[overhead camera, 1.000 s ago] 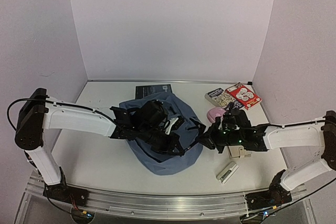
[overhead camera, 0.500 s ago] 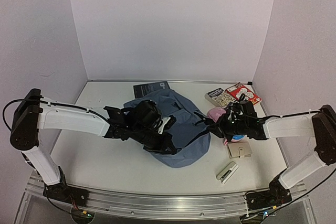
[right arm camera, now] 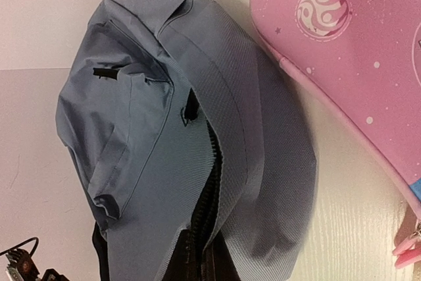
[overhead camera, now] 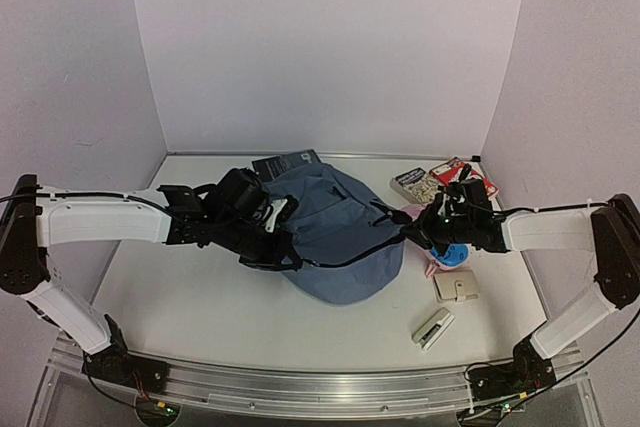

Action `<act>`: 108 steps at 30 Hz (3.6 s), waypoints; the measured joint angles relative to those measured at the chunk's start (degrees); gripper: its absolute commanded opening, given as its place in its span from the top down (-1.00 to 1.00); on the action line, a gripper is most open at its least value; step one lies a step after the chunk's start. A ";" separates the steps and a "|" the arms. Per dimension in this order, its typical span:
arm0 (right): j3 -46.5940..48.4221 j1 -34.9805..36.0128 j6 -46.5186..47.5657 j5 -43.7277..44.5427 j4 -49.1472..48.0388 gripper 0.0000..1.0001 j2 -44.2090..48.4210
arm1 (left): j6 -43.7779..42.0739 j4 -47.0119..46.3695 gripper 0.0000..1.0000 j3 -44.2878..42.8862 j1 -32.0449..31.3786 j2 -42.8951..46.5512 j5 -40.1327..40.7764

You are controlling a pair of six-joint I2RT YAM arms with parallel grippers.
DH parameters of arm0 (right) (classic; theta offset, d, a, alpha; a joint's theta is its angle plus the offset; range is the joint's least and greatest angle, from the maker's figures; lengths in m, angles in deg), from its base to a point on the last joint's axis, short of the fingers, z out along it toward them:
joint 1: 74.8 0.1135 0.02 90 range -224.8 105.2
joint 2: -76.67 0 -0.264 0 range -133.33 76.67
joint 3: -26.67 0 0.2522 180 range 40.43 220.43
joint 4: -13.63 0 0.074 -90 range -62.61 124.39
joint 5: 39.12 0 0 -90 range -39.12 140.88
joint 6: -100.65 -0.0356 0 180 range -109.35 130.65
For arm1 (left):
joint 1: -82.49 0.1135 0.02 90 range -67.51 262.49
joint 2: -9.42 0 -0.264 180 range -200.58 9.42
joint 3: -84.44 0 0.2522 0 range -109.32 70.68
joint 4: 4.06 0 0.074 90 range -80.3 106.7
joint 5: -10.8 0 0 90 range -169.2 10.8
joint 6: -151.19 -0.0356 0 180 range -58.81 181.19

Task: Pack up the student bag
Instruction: Unzip the student bag at the center of the board.

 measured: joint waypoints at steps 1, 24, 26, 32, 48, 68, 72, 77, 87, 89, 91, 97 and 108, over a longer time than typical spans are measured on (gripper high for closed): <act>0.07 -0.03 0.79 0.18 0.44 0.49 0.02 | -0.42 0.44 1.00 0.20 0.30 0.18 0.12; 7.76 20.89 31.33 4.10 13.52 -0.01 18.44 | 0.49 -2.15 1.00 2.02 3.99 0.17 -0.38; 9.51 24.62 32.75 6.30 13.56 0.04 15.08 | 1.13 -2.18 1.00 2.02 4.28 0.17 -0.26; 17.12 34.32 37.46 15.68 14.21 0.05 1.61 | 2.97 -2.65 1.00 2.04 4.79 0.17 -0.26; 25.46 42.50 43.73 27.70 16.06 0.43 -13.49 | 5.34 -3.69 0.99 3.11 5.30 0.69 0.69; 25.44 44.42 43.89 34.41 15.75 1.00 -15.90 | 5.38 -3.62 1.00 4.01 10.11 0.87 0.67; 24.01 45.19 42.29 34.35 15.19 1.00 -15.11 | 5.33 -3.58 1.00 5.02 14.49 0.97 0.09; 21.69 46.87 39.40 34.55 12.93 1.00 -13.57 | 5.21 -3.18 1.00 6.39 21.23 1.02 -2.97; 19.40 49.06 31.23 35.77 13.58 -0.25 -9.40 | 3.94 -4.31 1.00 7.32 24.63 1.04 -7.71; 19.48 49.67 27.81 36.88 16.04 -0.41 -7.73 | 3.79 -5.66 0.99 8.08 25.93 1.04 -7.25; 19.98 50.16 22.89 38.87 19.06 -0.66 -5.91 | 3.79 -6.72 0.99 9.43 26.90 1.04 -7.02; 19.80 49.89 6.70 44.76 25.63 -0.81 0.55 | 3.82 -7.96 1.00 13.78 26.95 1.07 -7.79; 9.11 37.10 -6.35 37.65 23.25 -0.70 5.94 | 3.85 -9.77 1.00 14.67 25.00 1.04 -8.57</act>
